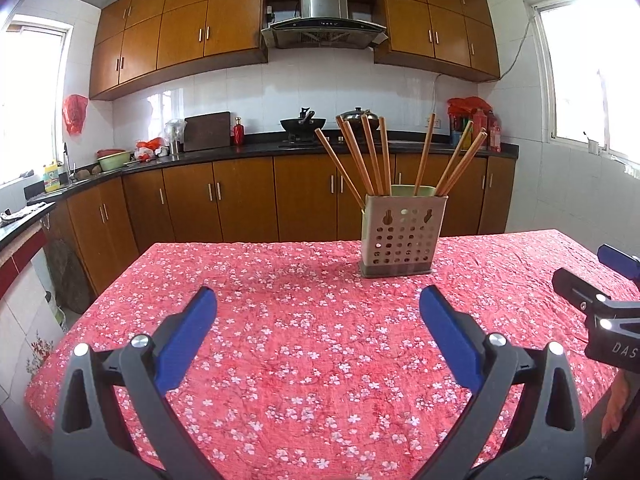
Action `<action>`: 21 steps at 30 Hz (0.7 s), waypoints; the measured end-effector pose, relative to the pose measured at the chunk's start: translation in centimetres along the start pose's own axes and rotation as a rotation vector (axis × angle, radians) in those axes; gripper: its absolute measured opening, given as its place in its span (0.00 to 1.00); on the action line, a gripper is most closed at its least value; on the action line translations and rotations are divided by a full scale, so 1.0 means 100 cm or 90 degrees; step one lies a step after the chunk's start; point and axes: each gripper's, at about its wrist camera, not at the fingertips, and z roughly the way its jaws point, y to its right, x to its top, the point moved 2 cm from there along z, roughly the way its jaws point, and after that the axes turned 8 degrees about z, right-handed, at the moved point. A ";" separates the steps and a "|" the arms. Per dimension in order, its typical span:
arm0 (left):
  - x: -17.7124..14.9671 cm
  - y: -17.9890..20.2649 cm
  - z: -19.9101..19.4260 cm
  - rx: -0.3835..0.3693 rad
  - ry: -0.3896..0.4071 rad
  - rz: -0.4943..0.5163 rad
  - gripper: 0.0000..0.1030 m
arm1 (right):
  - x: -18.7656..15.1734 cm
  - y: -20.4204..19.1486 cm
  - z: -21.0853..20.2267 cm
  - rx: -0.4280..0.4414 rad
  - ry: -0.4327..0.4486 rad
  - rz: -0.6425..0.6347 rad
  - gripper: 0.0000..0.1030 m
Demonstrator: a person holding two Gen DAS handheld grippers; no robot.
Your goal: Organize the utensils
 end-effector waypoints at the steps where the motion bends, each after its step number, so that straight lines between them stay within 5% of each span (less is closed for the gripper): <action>1: -0.001 0.000 0.001 -0.001 -0.003 -0.002 0.96 | 0.000 0.001 0.000 -0.001 -0.002 0.000 0.98; 21: -0.002 0.002 0.005 -0.009 -0.021 -0.015 0.96 | 0.000 0.007 0.004 -0.003 -0.011 0.015 0.98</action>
